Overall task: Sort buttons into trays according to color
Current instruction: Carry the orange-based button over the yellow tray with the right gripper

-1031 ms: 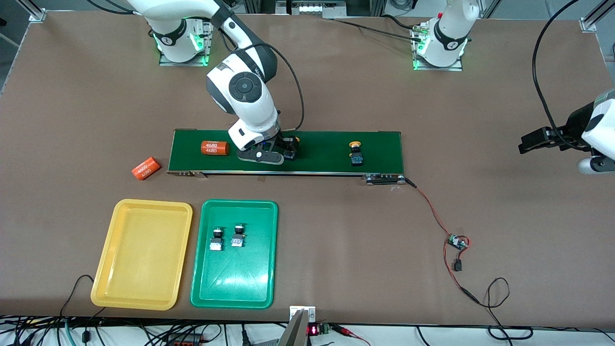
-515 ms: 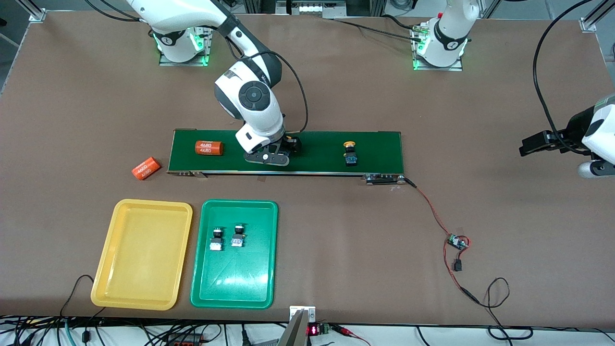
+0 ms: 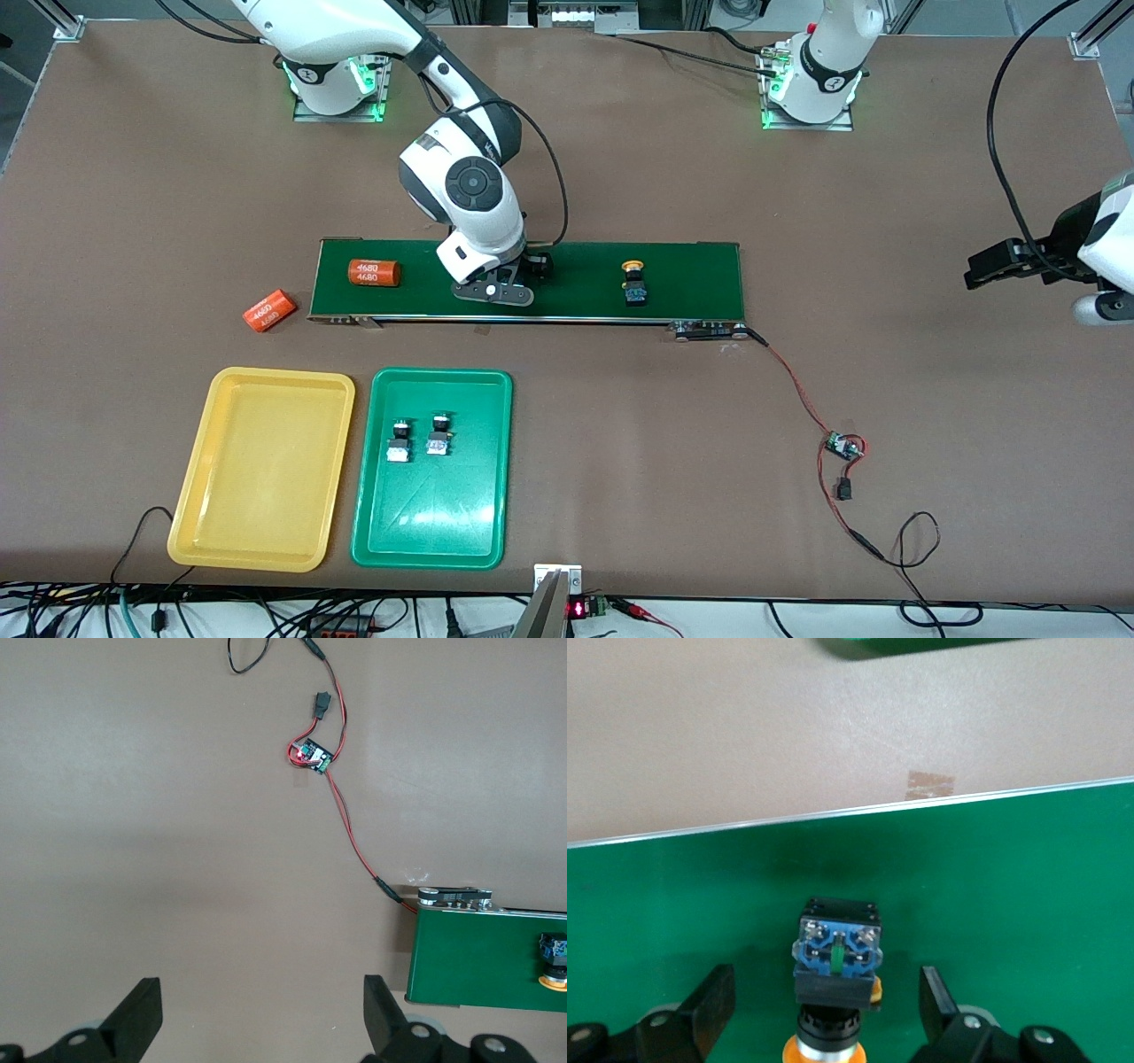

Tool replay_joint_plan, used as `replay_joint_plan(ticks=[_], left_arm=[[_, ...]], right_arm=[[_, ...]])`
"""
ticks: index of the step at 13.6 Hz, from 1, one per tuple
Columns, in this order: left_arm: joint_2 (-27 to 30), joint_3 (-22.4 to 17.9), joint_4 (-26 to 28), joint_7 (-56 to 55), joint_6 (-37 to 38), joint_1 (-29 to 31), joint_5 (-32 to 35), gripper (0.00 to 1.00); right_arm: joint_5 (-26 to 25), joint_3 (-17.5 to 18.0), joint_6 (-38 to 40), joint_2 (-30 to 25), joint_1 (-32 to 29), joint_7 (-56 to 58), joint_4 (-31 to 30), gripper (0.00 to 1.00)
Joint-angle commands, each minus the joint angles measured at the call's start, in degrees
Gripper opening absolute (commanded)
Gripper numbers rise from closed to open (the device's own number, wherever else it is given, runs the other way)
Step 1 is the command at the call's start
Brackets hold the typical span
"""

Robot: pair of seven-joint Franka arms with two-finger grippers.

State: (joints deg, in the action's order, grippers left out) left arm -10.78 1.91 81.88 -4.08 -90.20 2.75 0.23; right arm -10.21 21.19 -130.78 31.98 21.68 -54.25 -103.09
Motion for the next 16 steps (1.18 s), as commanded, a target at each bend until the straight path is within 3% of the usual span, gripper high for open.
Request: replay_joint_plan(ticks=[1,2,4,6,8,11,13,16], left_arm=[[2.0,0.1,-0.5,1.7,1.6,0.1,1.3,1.0],[2.3,0.2,-0.1,2.5,1.3,0.1,1.2,1.0],[2.4,0.3,0.6,5.2,1.2,0.5,0.8,1.0],[3.4,0.3,1.3,4.6,2.9,0.6,0.5,1.0],[3.5,0.2,1.0,3.7,4.1,0.6,0.0,1.0],[3.5,0.2,0.9,3.9,3.9,0.6,-0.1,1.0],[3.5,0.3,0.8,3.9,2.9,0.6,-0.1,1.0],[3.5,-0.1,0.9,3.9,2.4,0.8,-0.2,1.0]], right_arm=[[-1.1,0.3,0.7,0.7,-0.3,-0.2,0.5,0.85],[-0.9,0.4,0.7,0.7,-0.5,0.9,0.5,0.73],[-0.9,0.3,0.8,0.6,-0.8,1.8,0.9,0.29],[-0.9,0.3,1.7,0.5,-1.0,2.0,1.4,0.06],[-0.7,0.3,5.0,0.4,-1.5,2.1,4.2,0.05],[-0.7,-0.6,13.9,0.3,-2.9,6.8,13.7,0.05],[0.1,-4.3,16.2,0.1,-4.6,12.6,18.0,0.05],[0.0,-6.9,20.5,-0.9,-9.4,21.3,20.1,0.05]])
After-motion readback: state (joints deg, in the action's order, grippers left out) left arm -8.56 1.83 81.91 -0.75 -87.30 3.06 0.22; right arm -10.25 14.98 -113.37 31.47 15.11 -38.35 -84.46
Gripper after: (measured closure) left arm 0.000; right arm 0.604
